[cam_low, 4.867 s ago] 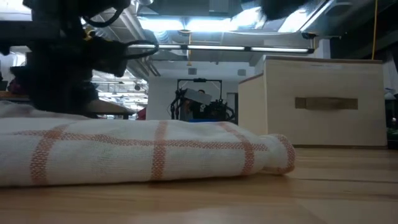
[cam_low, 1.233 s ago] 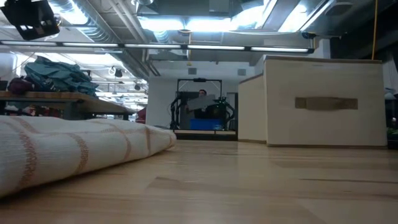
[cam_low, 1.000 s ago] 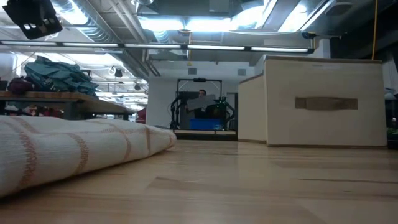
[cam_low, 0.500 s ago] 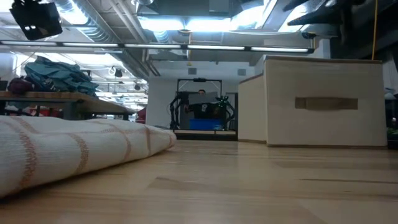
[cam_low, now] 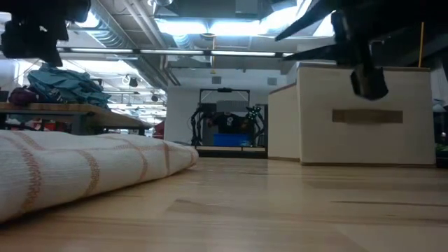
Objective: Fold towel
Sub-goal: Stack the folded white kitchen towel on top of the folded gray kitchen towel
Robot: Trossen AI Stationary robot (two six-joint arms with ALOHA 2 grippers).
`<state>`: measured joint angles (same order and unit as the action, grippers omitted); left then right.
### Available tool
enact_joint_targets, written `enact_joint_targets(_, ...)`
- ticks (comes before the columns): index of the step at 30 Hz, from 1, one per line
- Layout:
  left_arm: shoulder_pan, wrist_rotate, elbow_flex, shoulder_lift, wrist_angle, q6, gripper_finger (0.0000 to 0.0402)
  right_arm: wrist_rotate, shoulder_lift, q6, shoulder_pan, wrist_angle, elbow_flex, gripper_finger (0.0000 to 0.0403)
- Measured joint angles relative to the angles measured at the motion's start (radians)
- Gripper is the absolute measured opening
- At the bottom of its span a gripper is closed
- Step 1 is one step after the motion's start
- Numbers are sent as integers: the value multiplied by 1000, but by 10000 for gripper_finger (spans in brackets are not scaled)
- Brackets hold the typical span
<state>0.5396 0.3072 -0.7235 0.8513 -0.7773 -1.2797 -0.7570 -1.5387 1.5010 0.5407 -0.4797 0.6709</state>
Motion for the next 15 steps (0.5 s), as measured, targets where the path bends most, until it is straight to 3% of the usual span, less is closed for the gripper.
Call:
enact_joint_targets(10,-8,0,0,180,8,-28,208,108,-288,39,-6,14,268,117)
enact_joint_targets(15,-18,4,0,261,26,-74,208,144,-392,56,-12,109,395,117)
